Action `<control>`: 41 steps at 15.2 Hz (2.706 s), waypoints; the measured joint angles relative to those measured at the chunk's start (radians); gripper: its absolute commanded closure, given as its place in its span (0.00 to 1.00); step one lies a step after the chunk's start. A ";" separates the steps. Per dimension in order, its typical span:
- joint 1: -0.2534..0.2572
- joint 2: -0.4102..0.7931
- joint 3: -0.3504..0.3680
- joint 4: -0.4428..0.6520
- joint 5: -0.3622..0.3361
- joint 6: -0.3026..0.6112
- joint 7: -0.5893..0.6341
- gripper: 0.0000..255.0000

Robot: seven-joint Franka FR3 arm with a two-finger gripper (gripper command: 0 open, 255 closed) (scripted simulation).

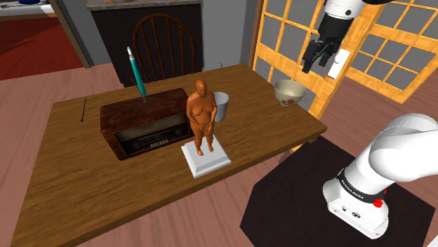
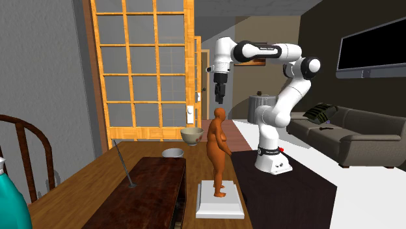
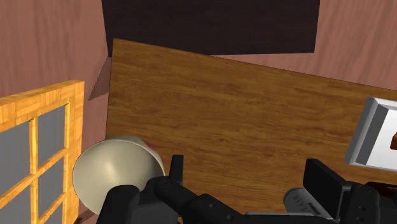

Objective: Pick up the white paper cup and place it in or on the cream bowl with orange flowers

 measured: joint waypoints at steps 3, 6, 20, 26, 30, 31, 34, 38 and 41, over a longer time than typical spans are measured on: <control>0.005 0.032 0.009 -0.002 0.010 0.032 0.016 0.00; 0.017 0.106 0.034 -0.012 0.035 0.111 0.055 0.00; 0.066 0.595 0.144 0.155 0.114 0.427 0.234 0.00; 0.083 0.819 0.171 0.302 0.114 0.505 0.303 0.00; 0.095 0.912 0.181 0.363 0.108 0.537 0.334 0.00; 0.097 0.923 0.182 0.362 0.108 0.549 0.336 0.00; 0.098 0.944 0.182 0.346 0.106 0.586 0.338 0.00; 0.099 0.964 0.183 0.338 0.105 0.615 0.338 0.00; 0.100 0.965 0.183 0.337 0.104 0.616 0.338 0.00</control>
